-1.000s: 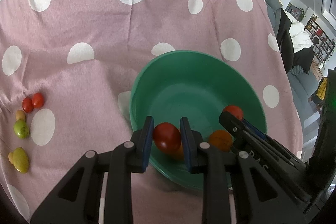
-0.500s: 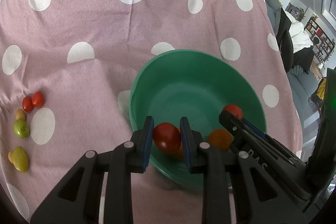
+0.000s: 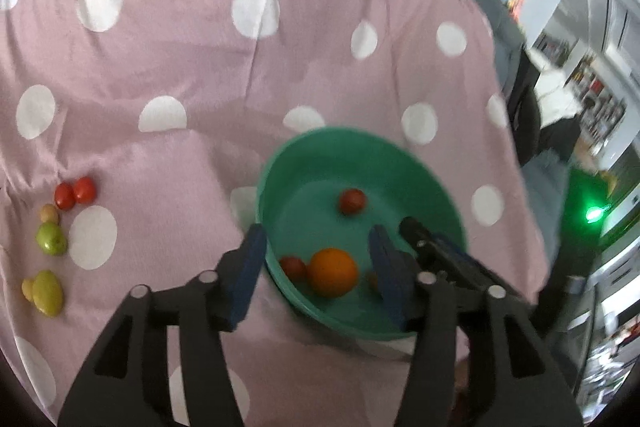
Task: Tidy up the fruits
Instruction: 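Lower the tomatoes into the bowl and open both tools, then move both open tools back to the remaining fruits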
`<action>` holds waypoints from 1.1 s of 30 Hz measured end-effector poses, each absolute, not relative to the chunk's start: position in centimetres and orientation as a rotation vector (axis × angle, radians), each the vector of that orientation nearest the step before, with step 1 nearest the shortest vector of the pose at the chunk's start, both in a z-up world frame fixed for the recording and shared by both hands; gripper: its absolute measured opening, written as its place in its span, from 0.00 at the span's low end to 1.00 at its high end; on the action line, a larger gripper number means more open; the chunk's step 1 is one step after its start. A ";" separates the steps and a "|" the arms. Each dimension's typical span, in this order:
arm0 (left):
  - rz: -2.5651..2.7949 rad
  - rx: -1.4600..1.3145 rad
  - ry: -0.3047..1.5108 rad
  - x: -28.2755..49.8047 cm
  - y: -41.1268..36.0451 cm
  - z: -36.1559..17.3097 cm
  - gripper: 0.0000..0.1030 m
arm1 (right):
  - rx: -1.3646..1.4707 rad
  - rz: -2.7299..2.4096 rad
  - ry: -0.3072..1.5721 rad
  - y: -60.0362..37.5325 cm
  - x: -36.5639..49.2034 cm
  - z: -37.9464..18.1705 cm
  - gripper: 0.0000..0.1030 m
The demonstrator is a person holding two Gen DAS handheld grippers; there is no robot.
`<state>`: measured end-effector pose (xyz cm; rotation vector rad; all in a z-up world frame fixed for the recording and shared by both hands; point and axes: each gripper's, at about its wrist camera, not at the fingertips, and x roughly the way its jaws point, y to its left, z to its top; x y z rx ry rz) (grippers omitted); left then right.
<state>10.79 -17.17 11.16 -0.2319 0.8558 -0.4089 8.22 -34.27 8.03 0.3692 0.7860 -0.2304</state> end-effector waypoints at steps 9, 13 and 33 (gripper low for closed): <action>-0.096 -0.272 0.760 7.1 -8.3 13.8 0.61 | 0.368 -0.147 0.742 -33.0 7.9 9.4 0.48; 0.021 -0.395 0.746 5.0 -2.7 13.7 0.63 | 0.309 -0.083 0.739 -30.7 8.2 9.9 0.48; 0.283 -0.544 0.833 4.5 5.7 8.3 0.66 | 0.117 0.467 0.982 -13.6 11.7 5.6 0.48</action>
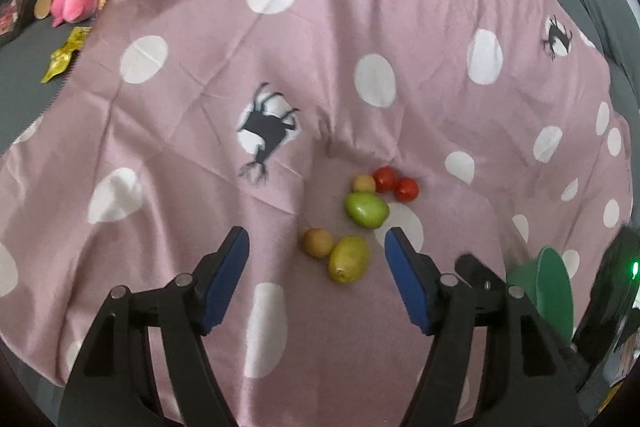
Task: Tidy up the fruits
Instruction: 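Move both open tools back to the remaining fruits, then grasp the green fruit with the right tool while the left tool grasps the yellow-green fruit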
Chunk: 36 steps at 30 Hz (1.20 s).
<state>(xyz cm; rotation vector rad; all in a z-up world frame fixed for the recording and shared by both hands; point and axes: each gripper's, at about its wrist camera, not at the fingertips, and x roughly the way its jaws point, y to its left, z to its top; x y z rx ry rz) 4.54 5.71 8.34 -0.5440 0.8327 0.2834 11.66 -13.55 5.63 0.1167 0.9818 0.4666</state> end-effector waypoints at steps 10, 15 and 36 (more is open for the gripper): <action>0.236 -0.546 0.994 7.9 3.8 3.4 0.50 | 0.115 0.633 1.143 -8.4 18.2 2.3 0.48; 0.264 -0.476 1.029 8.8 3.0 2.3 0.49 | 0.096 0.674 1.177 -6.1 19.2 0.2 0.48; 0.213 -0.477 0.995 9.2 2.6 1.8 0.33 | 0.099 0.621 1.148 -8.0 18.7 0.9 0.36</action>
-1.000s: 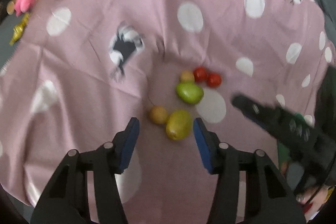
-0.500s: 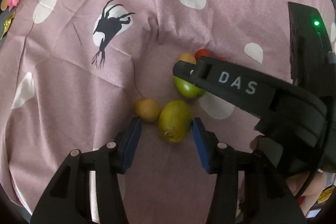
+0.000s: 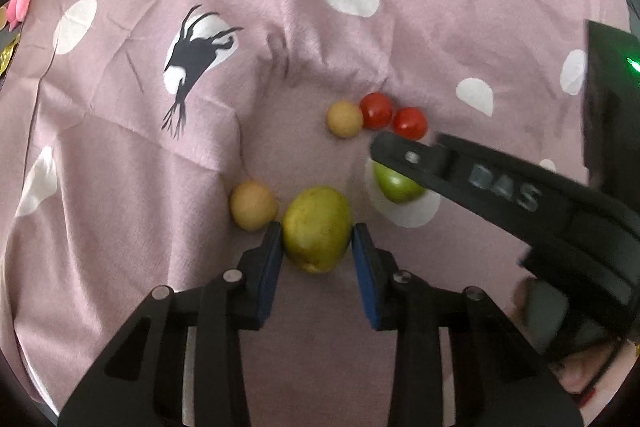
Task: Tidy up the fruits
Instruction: 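Grasp the green fruit with the right tool while the left tool grasps the yellow-green fruit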
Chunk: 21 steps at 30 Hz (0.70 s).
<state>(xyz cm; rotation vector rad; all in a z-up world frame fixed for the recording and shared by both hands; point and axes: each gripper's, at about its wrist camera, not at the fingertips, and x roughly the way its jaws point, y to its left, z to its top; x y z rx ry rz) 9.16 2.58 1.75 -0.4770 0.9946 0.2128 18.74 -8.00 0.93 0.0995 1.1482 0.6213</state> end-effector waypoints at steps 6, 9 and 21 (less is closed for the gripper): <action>0.197 -0.457 0.986 8.6 2.2 2.2 0.33 | 0.098 0.519 1.077 -11.7 15.8 3.4 0.35; 0.192 -0.457 0.990 8.3 2.3 2.4 0.33 | 0.135 0.421 1.066 -14.3 13.6 3.3 0.35; 0.164 -0.427 0.950 7.6 1.0 3.8 0.33 | 0.219 0.300 0.982 -18.2 9.9 4.1 0.35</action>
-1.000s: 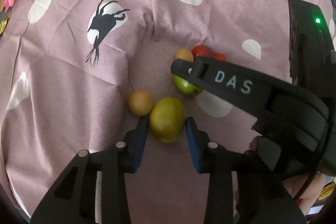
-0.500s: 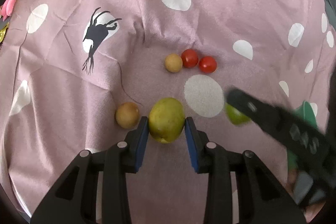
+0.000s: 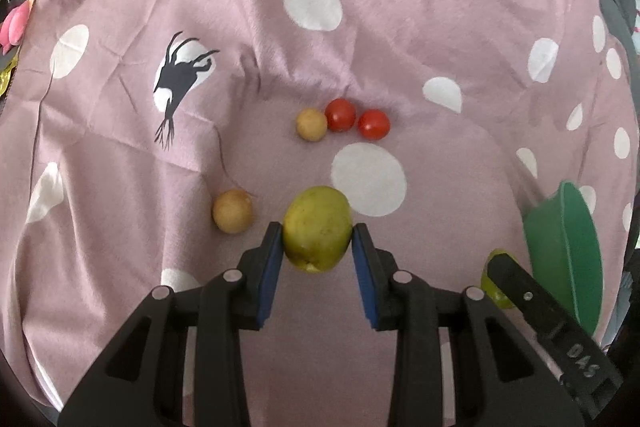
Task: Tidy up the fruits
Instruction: 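Grasp the green fruit with the right tool while the left tool grasps the yellow-green fruit, then carry the green and yellow-green fruits over the green bowl with both tools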
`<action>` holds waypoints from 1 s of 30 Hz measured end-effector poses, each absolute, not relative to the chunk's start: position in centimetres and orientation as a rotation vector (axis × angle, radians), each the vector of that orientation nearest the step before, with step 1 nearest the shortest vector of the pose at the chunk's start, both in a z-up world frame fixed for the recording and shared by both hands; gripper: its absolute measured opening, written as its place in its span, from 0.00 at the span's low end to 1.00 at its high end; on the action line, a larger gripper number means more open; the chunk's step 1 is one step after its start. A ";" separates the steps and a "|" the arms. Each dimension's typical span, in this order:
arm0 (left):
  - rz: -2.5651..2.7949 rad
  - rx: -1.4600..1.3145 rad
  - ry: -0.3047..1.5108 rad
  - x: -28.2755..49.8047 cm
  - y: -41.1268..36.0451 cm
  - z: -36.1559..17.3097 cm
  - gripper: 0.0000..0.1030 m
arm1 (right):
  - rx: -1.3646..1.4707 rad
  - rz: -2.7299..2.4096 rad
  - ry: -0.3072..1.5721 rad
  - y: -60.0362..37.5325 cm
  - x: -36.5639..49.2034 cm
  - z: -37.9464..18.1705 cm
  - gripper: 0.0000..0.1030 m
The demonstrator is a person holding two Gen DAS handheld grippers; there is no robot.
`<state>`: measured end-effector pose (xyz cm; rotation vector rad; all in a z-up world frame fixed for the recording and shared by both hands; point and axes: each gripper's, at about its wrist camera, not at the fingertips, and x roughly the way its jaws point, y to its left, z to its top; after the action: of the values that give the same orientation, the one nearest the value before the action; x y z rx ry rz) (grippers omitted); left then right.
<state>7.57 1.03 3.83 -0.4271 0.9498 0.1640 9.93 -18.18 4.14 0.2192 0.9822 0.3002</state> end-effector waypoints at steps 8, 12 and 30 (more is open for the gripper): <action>0.111 -0.387 0.898 7.0 -0.9 5.7 0.33 | 0.209 0.256 0.901 -19.1 9.1 5.8 0.35; 0.092 -0.355 0.861 6.6 -2.2 7.0 0.33 | 0.232 0.242 0.861 -20.2 8.8 6.6 0.35; -0.068 -0.267 0.786 5.5 -7.9 9.7 0.34 | 0.316 0.189 0.734 -24.3 7.4 9.4 0.35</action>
<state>5.54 -7.88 9.74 -0.2665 0.7859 -0.0680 7.37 -24.33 9.45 0.3158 0.7338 0.1888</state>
